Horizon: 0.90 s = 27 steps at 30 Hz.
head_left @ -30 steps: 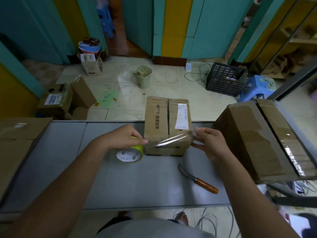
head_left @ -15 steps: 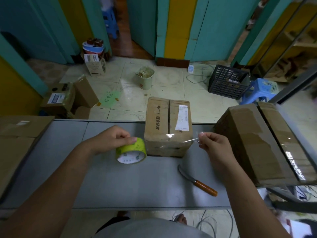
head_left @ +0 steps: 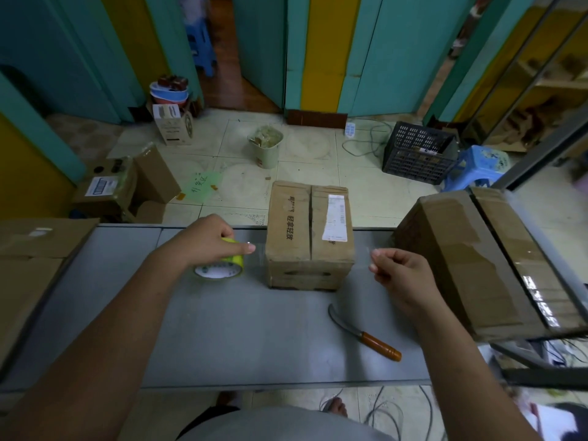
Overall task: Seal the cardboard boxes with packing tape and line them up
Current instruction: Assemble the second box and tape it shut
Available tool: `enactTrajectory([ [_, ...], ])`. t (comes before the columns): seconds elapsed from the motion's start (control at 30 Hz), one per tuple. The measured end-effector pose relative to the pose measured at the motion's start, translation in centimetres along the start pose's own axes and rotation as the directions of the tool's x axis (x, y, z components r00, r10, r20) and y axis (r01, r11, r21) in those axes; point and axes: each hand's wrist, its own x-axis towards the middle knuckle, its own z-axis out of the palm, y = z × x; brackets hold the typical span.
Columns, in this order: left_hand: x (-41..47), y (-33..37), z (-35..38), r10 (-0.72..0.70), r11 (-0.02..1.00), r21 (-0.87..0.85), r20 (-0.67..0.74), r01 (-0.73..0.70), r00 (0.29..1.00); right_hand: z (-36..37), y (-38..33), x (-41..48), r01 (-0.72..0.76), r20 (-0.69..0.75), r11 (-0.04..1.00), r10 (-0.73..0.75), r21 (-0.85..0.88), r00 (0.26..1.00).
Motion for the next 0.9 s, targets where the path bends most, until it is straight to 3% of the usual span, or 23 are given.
enactTrajectory([
  [0.57,1.1,-0.6,1.3,-0.015,0.998,-0.066,0.066,0.019,0.998,0.2,1.5,1.6,-0.083,-0.064,0.997,0.082,-0.006,0.995],
  [0.9,2.4,-1.5,2.0,-0.082,0.989,-0.109,0.144,0.098,0.986,0.1,4.0,2.5,-0.228,-0.024,0.97,0.231,0.081,0.973],
])
